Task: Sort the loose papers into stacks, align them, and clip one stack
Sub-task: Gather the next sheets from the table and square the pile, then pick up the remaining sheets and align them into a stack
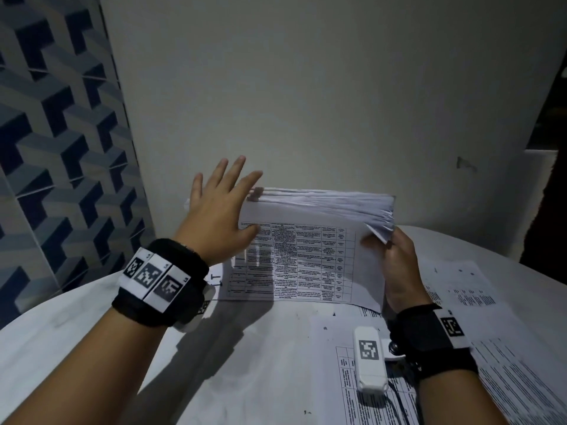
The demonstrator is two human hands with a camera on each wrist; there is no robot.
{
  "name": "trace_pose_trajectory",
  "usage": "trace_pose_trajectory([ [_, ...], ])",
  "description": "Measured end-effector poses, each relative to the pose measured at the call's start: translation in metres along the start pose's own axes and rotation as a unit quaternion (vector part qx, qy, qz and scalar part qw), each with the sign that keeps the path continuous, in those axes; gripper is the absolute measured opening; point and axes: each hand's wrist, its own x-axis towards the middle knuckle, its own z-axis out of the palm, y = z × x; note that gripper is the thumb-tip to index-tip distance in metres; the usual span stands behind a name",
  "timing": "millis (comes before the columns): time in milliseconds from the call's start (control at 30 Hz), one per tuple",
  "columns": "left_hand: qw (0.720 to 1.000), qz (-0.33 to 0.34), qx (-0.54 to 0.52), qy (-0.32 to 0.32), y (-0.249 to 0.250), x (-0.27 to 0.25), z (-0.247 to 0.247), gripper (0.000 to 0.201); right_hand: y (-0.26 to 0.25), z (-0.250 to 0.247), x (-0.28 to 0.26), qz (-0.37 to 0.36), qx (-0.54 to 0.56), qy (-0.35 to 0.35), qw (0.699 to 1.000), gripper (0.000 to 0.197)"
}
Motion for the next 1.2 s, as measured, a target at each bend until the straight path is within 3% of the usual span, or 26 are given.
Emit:
trace_pose_trajectory([
  [100,0.998,0.04,-0.031,-0.031,0.014,0.018,-0.022,0.084,-0.004,0.001,-0.002,-0.03,-0.014,0.015,0.999,0.029],
  [233,0.987,0.051,-0.005,-0.15,0.033,0.043,-0.053,0.035,-0.021,-0.001,-0.004,-0.046,-0.013,-0.01,0.999,0.031],
  [367,0.969,0.03,-0.023,-0.245,0.039,0.058,-0.074,0.043,-0.038,-0.001,-0.008,-0.078,-0.015,-0.031,0.996,0.027],
  [467,0.953,0.036,-0.076,-0.291,0.034,0.054,-0.082,0.036,-0.051,0.0,-0.011,-0.075,-0.025,-0.037,0.996,0.024],
  [567,0.957,0.04,-0.072,-0.278,0.03,0.045,-0.085,0.021,-0.069,0.004,-0.015,-0.074,-0.049,-0.07,0.994,0.025],
  [667,0.967,0.035,-0.104,-0.23,0.023,0.036,-0.084,0.01,-0.085,-0.001,-0.017,-0.114,-0.14,-0.073,0.981,0.02],
  [767,0.973,-0.02,-0.168,-0.157,-0.003,0.026,-0.083,0.013,-0.104,-0.023,-0.016,-0.108,-0.16,-0.011,0.981,0.022],
  [833,0.957,-0.092,-0.26,-0.093,-0.018,0.014,-0.075,0.022,-0.112,-0.049,-0.013,-0.059,-0.177,0.056,0.981,0.018],
  [900,0.911,-0.183,-0.368,-0.02,-0.024,-0.001,-0.054,0.018,-0.116,-0.078,-0.018,0.007,-0.242,0.087,0.966,0.017],
  [967,0.827,-0.287,-0.482,0.025,-0.024,-0.015,-0.026,0.014,-0.116,-0.106,-0.025,0.073,-0.347,0.086,0.931,0.014],
  [1033,0.715,-0.381,-0.585,0.04,-0.022,-0.026,0.004,0.021,-0.113,-0.133,-0.038,0.155,-0.505,0.043,0.848,0.022],
  [1100,0.617,-0.428,-0.66,0.028,-0.016,-0.041,0.03,0.018,-0.109,-0.161,-0.051,0.252,-0.604,0.0,0.756,0.036],
  [1133,0.585,-0.432,-0.686,0.016,-0.012,-0.048,0.042,0.009,-0.107,-0.174,-0.059,0.294,-0.615,-0.014,0.731,0.035],
  [1167,0.567,-0.433,-0.7,0.008,-0.01,-0.055,0.054,0.011,-0.105,-0.182,-0.069,0.329,-0.602,-0.02,0.727,0.033],
  [1200,0.556,-0.437,-0.707,0.008,-0.008,-0.061,0.064,0.026,-0.102,-0.188,-0.08,0.354,-0.599,-0.029,0.717,0.03],
])
